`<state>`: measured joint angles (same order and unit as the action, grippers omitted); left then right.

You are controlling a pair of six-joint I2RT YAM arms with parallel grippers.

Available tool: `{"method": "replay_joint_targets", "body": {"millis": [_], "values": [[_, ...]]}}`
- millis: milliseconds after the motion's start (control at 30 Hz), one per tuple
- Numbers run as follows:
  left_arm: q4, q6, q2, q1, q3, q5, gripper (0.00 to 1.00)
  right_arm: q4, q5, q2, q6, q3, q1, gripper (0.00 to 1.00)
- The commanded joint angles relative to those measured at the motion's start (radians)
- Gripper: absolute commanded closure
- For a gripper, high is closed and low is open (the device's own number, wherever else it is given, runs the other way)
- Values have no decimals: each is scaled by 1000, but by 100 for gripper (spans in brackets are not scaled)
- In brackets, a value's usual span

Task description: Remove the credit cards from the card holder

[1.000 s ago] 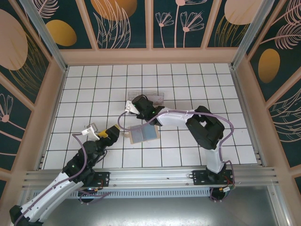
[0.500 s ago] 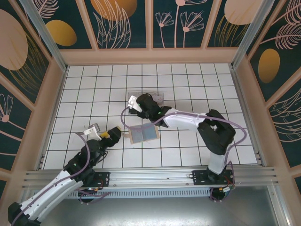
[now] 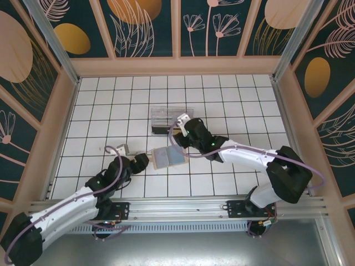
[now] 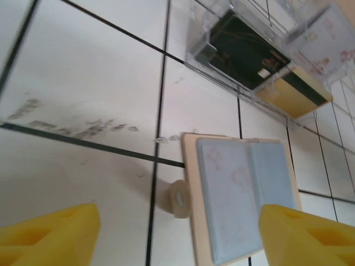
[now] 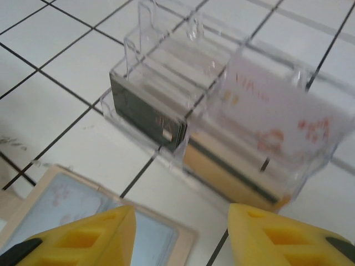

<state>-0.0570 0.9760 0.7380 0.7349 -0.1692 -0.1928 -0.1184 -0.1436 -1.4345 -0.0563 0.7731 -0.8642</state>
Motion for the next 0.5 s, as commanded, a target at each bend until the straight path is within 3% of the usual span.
{"method": "replay_joint_targets", "body": {"millis": [0,200,467], "values": [[-89,-8,93,1,-59,66,41,-69,119,32,-200,-71,22,51],[-101,-3,268,1,-125,112,55,-123,158,25,-271,-160,34,55],[-117,8,422,5,-196,151,63,-192,218,-36,-319,-217,47,61]]}}
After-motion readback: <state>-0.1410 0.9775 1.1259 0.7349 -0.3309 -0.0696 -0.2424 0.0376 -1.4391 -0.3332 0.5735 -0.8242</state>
